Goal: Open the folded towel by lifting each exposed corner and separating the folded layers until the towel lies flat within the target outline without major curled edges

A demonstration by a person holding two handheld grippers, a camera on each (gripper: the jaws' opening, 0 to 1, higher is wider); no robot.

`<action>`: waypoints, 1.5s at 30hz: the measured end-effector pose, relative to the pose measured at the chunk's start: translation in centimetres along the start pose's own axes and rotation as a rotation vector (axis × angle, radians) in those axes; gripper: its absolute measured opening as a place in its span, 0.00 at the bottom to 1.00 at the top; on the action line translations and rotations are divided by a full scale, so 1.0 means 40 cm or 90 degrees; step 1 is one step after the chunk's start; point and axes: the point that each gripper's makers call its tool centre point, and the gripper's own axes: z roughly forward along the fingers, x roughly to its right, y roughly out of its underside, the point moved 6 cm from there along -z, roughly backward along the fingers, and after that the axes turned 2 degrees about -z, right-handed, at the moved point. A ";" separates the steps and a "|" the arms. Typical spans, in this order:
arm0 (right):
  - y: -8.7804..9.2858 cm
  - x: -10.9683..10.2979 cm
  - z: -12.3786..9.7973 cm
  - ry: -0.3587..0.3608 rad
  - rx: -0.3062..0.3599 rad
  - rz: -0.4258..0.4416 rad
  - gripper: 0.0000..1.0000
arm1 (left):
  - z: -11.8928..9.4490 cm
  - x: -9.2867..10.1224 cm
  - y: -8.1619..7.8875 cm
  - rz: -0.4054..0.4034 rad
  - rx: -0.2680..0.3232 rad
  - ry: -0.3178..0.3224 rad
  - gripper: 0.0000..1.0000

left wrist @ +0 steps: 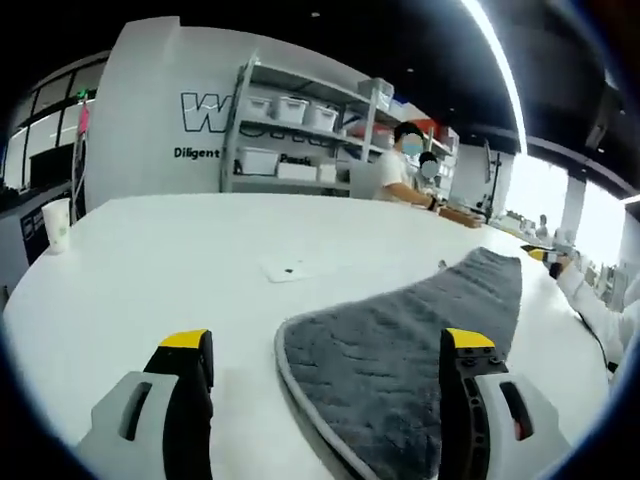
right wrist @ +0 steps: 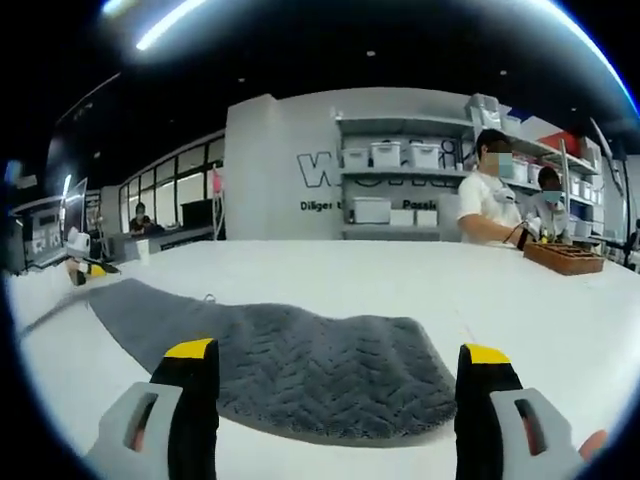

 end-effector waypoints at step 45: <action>0.008 0.008 0.007 0.028 -0.029 -0.041 0.98 | 0.058 -0.005 -0.026 0.156 -0.082 0.055 0.02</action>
